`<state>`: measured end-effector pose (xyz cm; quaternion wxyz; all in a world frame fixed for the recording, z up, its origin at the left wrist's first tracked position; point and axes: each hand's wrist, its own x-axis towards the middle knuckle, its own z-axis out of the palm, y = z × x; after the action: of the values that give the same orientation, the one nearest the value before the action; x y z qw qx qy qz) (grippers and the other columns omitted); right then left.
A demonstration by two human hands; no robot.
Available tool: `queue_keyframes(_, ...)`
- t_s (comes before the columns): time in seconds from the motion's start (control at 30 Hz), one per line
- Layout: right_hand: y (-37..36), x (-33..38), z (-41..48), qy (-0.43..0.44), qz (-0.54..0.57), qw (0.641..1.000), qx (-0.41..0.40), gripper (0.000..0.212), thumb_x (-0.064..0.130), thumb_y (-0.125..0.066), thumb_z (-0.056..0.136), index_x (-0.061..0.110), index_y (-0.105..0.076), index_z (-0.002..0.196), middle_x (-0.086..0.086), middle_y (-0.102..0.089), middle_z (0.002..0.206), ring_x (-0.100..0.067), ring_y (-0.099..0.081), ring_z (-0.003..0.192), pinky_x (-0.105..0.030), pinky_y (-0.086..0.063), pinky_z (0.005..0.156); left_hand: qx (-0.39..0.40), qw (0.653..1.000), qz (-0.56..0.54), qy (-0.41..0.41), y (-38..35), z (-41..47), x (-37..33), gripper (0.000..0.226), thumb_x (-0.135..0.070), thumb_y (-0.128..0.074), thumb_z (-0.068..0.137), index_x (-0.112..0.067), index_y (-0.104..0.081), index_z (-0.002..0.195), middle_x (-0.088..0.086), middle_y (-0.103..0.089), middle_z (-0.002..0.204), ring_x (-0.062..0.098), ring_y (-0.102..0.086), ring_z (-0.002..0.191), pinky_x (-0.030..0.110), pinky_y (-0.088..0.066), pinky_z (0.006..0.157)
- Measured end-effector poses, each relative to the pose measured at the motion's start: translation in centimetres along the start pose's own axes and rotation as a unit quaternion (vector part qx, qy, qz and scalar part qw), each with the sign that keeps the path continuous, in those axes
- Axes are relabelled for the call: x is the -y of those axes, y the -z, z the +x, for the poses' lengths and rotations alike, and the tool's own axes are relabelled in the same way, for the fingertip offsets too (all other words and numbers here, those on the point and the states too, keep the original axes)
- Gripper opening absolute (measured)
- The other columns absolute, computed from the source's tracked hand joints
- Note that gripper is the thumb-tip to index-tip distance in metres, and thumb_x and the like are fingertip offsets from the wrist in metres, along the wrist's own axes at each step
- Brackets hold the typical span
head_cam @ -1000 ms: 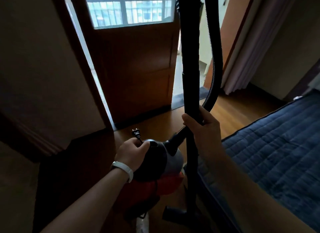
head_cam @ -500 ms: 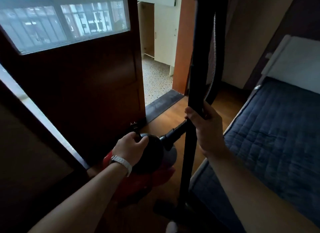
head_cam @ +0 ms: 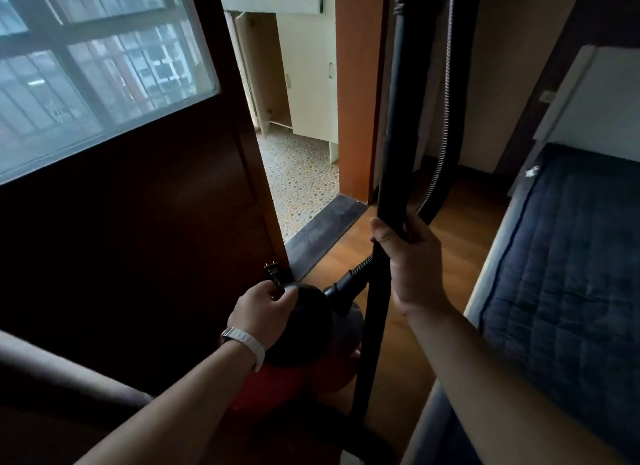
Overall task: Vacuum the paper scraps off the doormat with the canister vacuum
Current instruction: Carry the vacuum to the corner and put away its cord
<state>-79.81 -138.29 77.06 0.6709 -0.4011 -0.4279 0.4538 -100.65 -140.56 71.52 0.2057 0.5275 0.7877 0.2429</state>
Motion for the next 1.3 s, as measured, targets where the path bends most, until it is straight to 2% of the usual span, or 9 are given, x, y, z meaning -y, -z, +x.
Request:
queue_keyframes(0.1, -1.0, -0.9, 4.5, 0.002, -0.001, 1.0, -0.007, 0.007, 0.023, -0.074, 0.08, 0.028, -0.074, 0.086, 0.002, -0.064, 0.077, -0.017, -0.06, 0.08, -0.035, -0.046, 0.078, 0.003, 1.0, 0.014, -0.013, -0.2, 4.8, -1.7, 0.038, -0.056, -0.058, 0.078, -0.02, -0.058, 0.066, -0.008, -0.063, 0.061, 0.011, -0.058, 0.059, 0.025, -0.037, 0.05)
queue_keyframes(0.33, -2.4, -3.8, 13.6, 0.016, -0.046, 0.998, -0.032, 0.029, 0.035, -0.077, 0.078, 0.019, -0.071, 0.1, 0.011, -0.067, 0.082, -0.013, -0.062, 0.085, -0.034, -0.046, 0.082, 0.03, 0.998, 0.02, -0.057, -2.8, 16.3, -5.1, 0.037, -0.053, -0.059, 0.078, -0.021, -0.055, 0.062, -0.007, -0.061, 0.06, 0.014, -0.057, 0.059, 0.026, -0.035, 0.05)
queue_keyframes(0.5, -3.7, -6.6, 21.0, 0.026, -0.086, 0.992, -0.084, 0.011, 0.03, -0.074, 0.081, 0.026, -0.072, 0.091, 0.007, -0.064, 0.077, -0.014, -0.06, 0.077, -0.031, -0.046, 0.074, 0.066, 0.991, 0.008, -0.113, -6.5, 26.1, -7.6, 0.041, -0.051, -0.059, 0.081, -0.013, -0.057, 0.064, 0.001, -0.061, 0.057, 0.017, -0.057, 0.054, 0.028, -0.037, 0.049)
queue_keyframes(0.63, -5.3, -8.2, 27.6, 0.036, -0.12, 0.984, -0.124, 0.016, 0.041, -0.076, 0.078, 0.031, -0.071, 0.089, 0.006, -0.065, 0.078, -0.016, -0.061, 0.079, -0.033, -0.046, 0.075, 0.12, 0.979, -0.016, -0.164, -8.8, 33.8, -10.4, 0.044, -0.049, -0.058, 0.082, -0.012, -0.052, 0.06, 0.001, -0.053, 0.049, 0.012, -0.051, 0.045, 0.024, -0.027, 0.043)
queue_keyframes(0.73, -5.7, -8.9, 32.4, 0.037, -0.126, 0.979, -0.154, 0.012, 0.034, -0.076, 0.08, 0.028, -0.072, 0.09, 0.003, -0.067, 0.08, -0.015, -0.063, 0.081, -0.031, -0.049, 0.077, 0.16, 0.969, -0.05, -0.18, -10.8, 39.8, -12.9, 0.044, -0.05, -0.06, 0.081, -0.02, -0.045, 0.054, -0.005, -0.046, 0.044, 0.011, -0.047, 0.043, 0.023, -0.027, 0.044)
queue_keyframes(0.83, -5.6, -9.2, 36.5, 0.041, -0.129, 0.972, -0.191, 0.012, 0.031, -0.074, 0.08, 0.024, -0.072, 0.091, 0.001, -0.066, 0.08, -0.017, -0.063, 0.081, -0.029, -0.05, 0.076, 0.178, 0.961, -0.054, -0.203, -12.5, 45.1, -16.2, 0.043, -0.052, -0.059, 0.08, -0.019, -0.047, 0.055, -0.004, -0.05, 0.047, 0.013, -0.052, 0.046, 0.024, -0.031, 0.044)
queue_keyframes(0.97, -4.2, -10.3, 41.3, 0.042, -0.117, 0.967, -0.223, 0.016, 0.032, -0.078, 0.078, 0.025, -0.073, 0.091, 0.001, -0.067, 0.083, -0.02, -0.063, 0.085, -0.034, -0.051, 0.079, 0.208, 0.95, -0.048, -0.23, -14.8, 50.3, -20.5, 0.041, -0.052, -0.058, 0.079, -0.017, -0.052, 0.059, -0.004, -0.057, 0.052, 0.015, -0.058, 0.05, 0.022, -0.034, 0.045)
queue_keyframes(1.1, -1.2, -11.8, 47.2, 0.036, -0.11, 0.961, -0.253, 0.015, 0.028, -0.078, 0.079, 0.023, -0.074, 0.092, 0.001, -0.066, 0.082, -0.017, -0.064, 0.082, -0.027, -0.052, 0.073, 0.221, 0.942, -0.038, -0.249, -19.0, 55.4, -25.3, 0.039, -0.053, -0.058, 0.078, -0.018, -0.054, 0.061, -0.004, -0.06, 0.057, 0.017, -0.06, 0.056, 0.025, -0.04, 0.049)
queue_keyframes(1.3, 6.4, -14.1, 57.4, 0.04, -0.107, 0.962, -0.25, 0.004, 0.03, -0.075, 0.08, 0.029, -0.074, 0.084, -0.009, -0.061, 0.08, -0.02, -0.06, 0.075, -0.027, -0.051, 0.067, 0.222, 0.944, -0.031, -0.244, -26.7, 60.6, -33.2, 0.037, -0.047, -0.062, 0.079, -0.018, -0.053, 0.058, -0.004, -0.057, 0.053, 0.012, -0.057, 0.051, 0.024, -0.035, 0.047)
